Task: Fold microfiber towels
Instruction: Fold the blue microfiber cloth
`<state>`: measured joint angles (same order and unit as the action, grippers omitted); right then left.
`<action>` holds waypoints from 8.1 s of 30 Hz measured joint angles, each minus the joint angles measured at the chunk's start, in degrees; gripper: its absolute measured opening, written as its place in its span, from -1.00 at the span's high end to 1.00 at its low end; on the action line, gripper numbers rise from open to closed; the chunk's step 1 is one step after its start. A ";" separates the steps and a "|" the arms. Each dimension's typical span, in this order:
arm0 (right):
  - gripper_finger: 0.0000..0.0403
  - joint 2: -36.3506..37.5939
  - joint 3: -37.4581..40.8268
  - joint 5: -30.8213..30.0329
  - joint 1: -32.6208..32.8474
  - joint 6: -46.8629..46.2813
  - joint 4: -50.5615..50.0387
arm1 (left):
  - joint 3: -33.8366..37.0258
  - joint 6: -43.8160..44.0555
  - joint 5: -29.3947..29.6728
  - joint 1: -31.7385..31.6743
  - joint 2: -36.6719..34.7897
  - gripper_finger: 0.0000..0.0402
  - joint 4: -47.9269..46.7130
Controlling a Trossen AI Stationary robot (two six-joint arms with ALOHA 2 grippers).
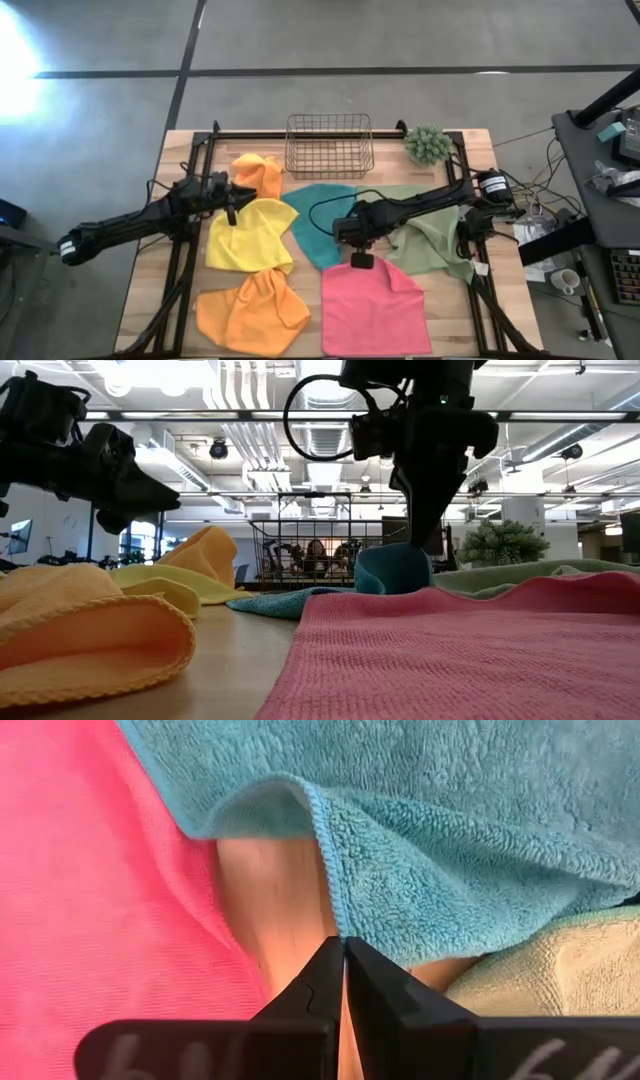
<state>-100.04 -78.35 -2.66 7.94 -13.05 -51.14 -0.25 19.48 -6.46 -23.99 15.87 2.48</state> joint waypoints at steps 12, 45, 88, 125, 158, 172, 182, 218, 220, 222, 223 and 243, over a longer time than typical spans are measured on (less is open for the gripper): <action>0.95 -1.00 5.63 -0.53 0.00 2.68 3.26 | 0.00 1.12 0.00 0.02 1.55 0.32 0.04; 0.72 -5.17 8.07 -0.62 -1.39 3.41 8.23 | 0.00 1.05 0.00 0.00 0.29 0.32 0.02; 0.96 -1.98 -26.69 -6.91 -1.99 -17.19 -15.39 | -27.14 -12.43 -3.85 13.11 39.76 0.32 0.72; 0.96 -5.85 -34.96 -13.89 -6.60 -22.92 -14.12 | -42.93 1.42 30.02 38.02 64.89 0.32 9.44; 0.96 -6.07 -41.88 -13.87 -4.53 -7.06 -6.91 | -68.10 -0.65 57.61 42.95 87.79 0.32 -8.24; 0.96 -5.88 -42.07 -15.40 -4.57 -5.57 -8.75 | -72.19 20.68 58.54 42.25 86.35 0.32 -41.29; 0.96 -4.45 -42.05 -15.02 -5.36 -2.59 -11.41 | -72.33 34.24 49.68 45.93 82.11 0.32 -54.98; 0.96 -6.92 -53.84 -5.55 -10.62 0.12 -13.46 | -60.44 17.27 55.54 54.73 81.49 0.32 -30.39; 0.96 -6.90 -54.74 -4.38 -10.88 -0.50 -13.38 | -59.21 20.05 57.31 54.73 81.49 0.32 -29.94; 0.96 -6.81 -55.54 -4.38 -11.00 -0.61 -13.81 | -58.62 21.85 59.95 54.73 81.49 0.32 -30.07; 0.96 -6.81 -55.81 -4.36 -11.02 -0.85 -14.23 | -58.65 21.78 61.06 54.73 81.49 0.32 -29.95; 0.96 -6.50 -56.15 -1.33 -10.97 -3.64 -15.59 | -59.80 10.09 67.62 50.90 81.29 0.32 -29.98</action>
<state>-106.54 -134.50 -3.99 -3.03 -16.69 -66.73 -60.05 29.57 61.16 26.92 97.16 -27.50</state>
